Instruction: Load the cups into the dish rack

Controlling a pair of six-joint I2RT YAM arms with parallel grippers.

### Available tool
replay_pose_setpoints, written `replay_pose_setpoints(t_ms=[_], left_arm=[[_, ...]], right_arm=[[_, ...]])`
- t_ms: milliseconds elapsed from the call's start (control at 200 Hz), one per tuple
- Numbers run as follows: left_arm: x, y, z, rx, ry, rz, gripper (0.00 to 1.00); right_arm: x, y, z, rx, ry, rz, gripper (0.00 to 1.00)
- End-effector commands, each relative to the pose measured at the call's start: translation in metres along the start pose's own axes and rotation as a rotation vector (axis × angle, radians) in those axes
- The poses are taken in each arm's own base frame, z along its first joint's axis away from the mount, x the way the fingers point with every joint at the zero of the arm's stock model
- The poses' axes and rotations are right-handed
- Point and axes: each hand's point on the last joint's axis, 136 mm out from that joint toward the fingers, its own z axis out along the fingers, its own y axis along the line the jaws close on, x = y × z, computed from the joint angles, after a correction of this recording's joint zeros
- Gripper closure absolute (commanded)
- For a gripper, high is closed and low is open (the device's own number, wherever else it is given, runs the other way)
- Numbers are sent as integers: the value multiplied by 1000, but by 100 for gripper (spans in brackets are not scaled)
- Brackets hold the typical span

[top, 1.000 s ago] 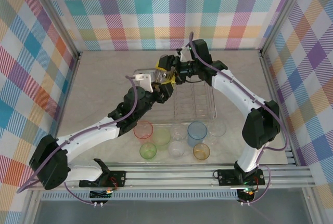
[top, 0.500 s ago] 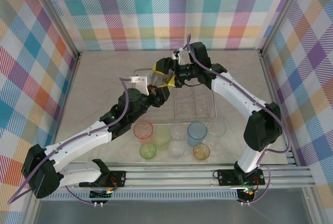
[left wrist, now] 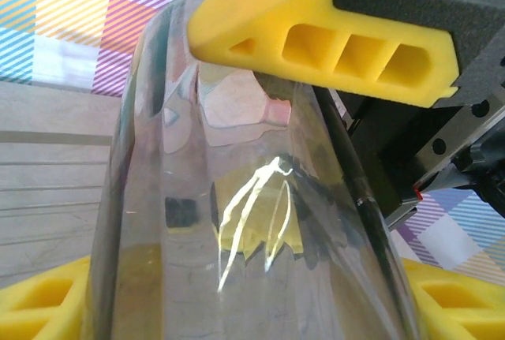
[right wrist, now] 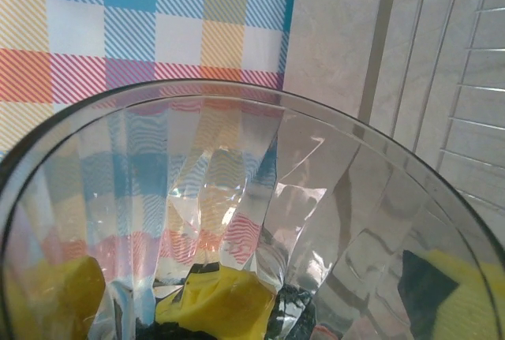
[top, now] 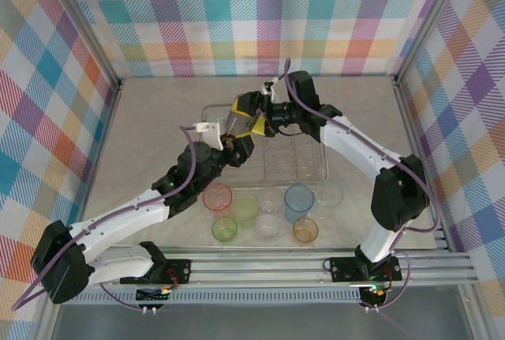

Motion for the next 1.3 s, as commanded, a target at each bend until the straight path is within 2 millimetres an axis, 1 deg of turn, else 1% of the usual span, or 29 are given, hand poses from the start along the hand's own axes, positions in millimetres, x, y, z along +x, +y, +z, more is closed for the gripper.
replay_pose_setpoints(t_ms=[0, 115, 225, 330, 410, 505, 620, 690, 750, 810, 935, 1065, 1075, 1115, 1235, 1295], left_arm=[[-71, -9, -22, 33, -297, -91, 93], [-71, -6, -21, 26, -314, -99, 95], [-72, -4, -22, 14, -317, -105, 95], [-71, 5, -23, -37, -303, -114, 97], [-69, 10, -26, -70, -284, -105, 98], [-66, 14, -30, -84, -278, -97, 98], [-62, 17, -33, -88, -269, -86, 98], [-61, 17, -34, -90, -260, -78, 98], [-61, 18, -36, -97, -249, -71, 98], [-61, 21, -38, -123, -229, -63, 99], [-59, 36, -44, -251, -138, -25, 100], [-51, 47, -50, -386, 44, 52, 100], [-45, 50, -51, -404, 76, 66, 100], [-41, 53, -54, -437, 140, 89, 100], [-31, 54, -59, -490, 301, 135, 100], [-27, 49, -60, -485, 392, 147, 100]], right_arm=[[-18, 2, -7, -44, -69, 50, 1], [-21, 7, -8, -61, -86, 50, 1], [-22, 5, -12, -37, -109, 57, 1], [-24, -6, -17, 9, -146, 65, 1], [-28, -11, -20, 6, -175, 81, 1], [-33, -11, -23, -28, -204, 91, 1], [-37, -4, -23, -75, -209, 69, 1], [-37, -2, -25, -77, -209, 57, 1], [-38, -6, -29, -55, -218, 53, 1], [-40, -11, -36, -19, -235, 45, 1], [-38, -28, -55, 119, -272, 5, 1], [-33, -45, -81, 295, -313, -75, 1], [-32, -46, -83, 308, -315, -82, 1], [-31, -49, -91, 353, -325, -111, 1], [-21, -57, -114, 462, -335, -185, 1], [-16, -61, -125, 509, -335, -220, 1]])
